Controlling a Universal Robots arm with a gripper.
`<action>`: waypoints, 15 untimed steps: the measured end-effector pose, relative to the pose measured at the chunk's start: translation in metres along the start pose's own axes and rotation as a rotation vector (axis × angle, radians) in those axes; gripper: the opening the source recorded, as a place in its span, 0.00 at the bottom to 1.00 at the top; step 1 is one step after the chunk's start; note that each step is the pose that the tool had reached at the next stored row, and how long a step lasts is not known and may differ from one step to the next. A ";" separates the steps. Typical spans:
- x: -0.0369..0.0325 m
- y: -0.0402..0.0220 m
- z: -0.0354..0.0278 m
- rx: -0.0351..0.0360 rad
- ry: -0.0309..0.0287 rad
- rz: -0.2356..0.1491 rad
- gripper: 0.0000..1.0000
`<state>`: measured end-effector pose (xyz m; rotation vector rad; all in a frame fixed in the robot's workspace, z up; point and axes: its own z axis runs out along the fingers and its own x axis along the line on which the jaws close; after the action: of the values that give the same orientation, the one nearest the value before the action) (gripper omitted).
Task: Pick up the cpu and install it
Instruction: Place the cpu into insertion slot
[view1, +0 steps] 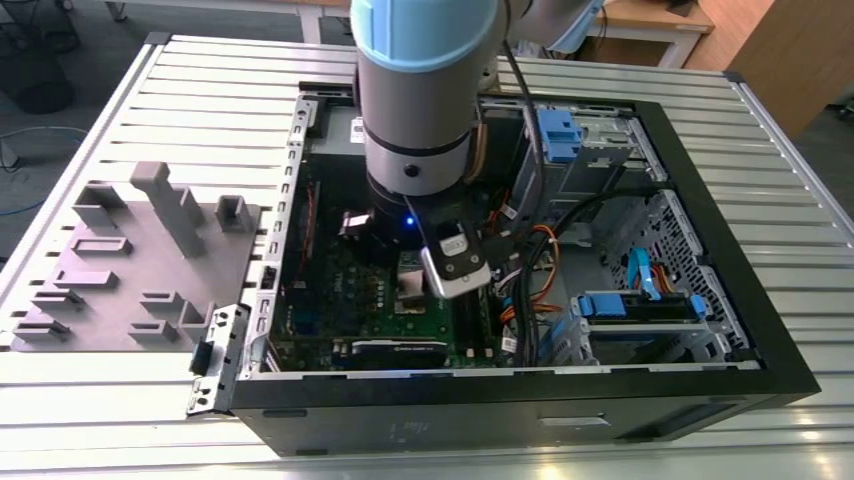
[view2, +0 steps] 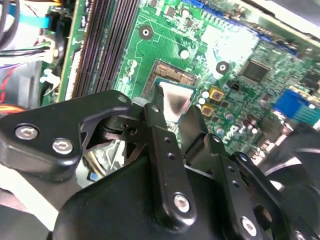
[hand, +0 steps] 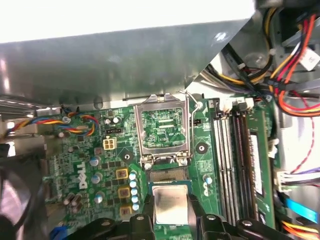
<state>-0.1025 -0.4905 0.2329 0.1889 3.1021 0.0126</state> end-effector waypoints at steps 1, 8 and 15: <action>-0.0001 0.0001 -0.0031 0.0000 -0.0001 0.000 0.39; -0.0007 0.0002 -0.0195 0.0000 0.0003 0.003 0.39; -0.0006 0.0001 -0.0175 -0.0030 0.0006 0.004 0.39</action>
<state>-0.1025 -0.4905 0.2504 0.1943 3.1022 0.0174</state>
